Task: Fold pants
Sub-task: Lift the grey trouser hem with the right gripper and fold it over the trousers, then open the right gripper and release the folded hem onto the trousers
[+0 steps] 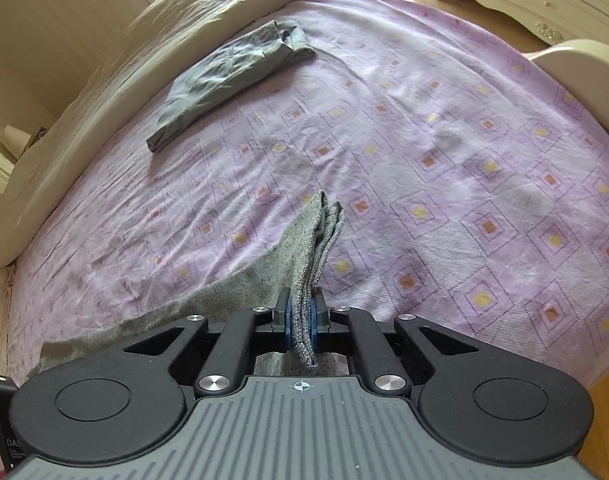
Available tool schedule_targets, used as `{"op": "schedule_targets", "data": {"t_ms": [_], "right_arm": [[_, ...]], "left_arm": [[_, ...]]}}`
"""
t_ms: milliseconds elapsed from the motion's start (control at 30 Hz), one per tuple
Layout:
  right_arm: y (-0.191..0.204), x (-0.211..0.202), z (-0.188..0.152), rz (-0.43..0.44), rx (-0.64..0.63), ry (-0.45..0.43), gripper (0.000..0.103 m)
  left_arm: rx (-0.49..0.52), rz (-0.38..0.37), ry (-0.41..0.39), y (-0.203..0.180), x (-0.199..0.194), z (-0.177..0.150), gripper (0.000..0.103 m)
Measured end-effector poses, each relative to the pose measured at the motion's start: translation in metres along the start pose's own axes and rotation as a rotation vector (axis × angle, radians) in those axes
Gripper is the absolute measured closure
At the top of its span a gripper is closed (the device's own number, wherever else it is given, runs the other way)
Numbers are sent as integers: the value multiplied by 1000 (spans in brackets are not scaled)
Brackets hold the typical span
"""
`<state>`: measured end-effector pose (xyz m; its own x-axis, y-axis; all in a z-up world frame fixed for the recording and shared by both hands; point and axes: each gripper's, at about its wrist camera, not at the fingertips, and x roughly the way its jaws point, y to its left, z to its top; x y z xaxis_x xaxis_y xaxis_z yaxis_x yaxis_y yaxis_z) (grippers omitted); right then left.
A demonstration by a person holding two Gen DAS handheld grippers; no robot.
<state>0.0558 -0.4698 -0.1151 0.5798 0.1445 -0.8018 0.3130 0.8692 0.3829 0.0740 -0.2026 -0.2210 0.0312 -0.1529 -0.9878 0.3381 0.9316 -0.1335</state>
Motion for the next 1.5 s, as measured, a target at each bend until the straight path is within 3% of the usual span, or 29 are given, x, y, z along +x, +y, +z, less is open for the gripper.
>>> {"op": "schedule_targets", "data": {"t_ms": [167, 333, 467, 667, 900, 1033, 1133, 1233, 1500], "right_arm": [[55, -18, -6, -6, -53, -59, 95], [131, -28, -27, 28, -142, -98, 95], [197, -18, -56, 78, -229, -86, 95], [279, 42, -120, 127, -322, 20, 95], [345, 121, -201, 47, -521, 175, 93], [352, 123, -207, 87, -522, 232, 84], [347, 102, -193, 161, -453, 200, 85], [335, 87, -173, 173, -417, 160, 85], [257, 107, -112, -19, -227, 130, 87]], "left_arm": [[101, -29, -12, 22, -16, -25, 40], [51, -42, -37, 85, -37, -37, 40], [8, -5, -76, 145, -51, -40, 40], [-87, 34, -99, 239, -68, -49, 40], [-97, 78, -89, 296, -77, -70, 40], [-100, 68, -103, 306, -79, -70, 40], [-108, 46, -131, 301, -84, -63, 40], [-105, 10, -165, 290, -88, -51, 40], [-10, -19, -177, 233, -71, -20, 40]]}}
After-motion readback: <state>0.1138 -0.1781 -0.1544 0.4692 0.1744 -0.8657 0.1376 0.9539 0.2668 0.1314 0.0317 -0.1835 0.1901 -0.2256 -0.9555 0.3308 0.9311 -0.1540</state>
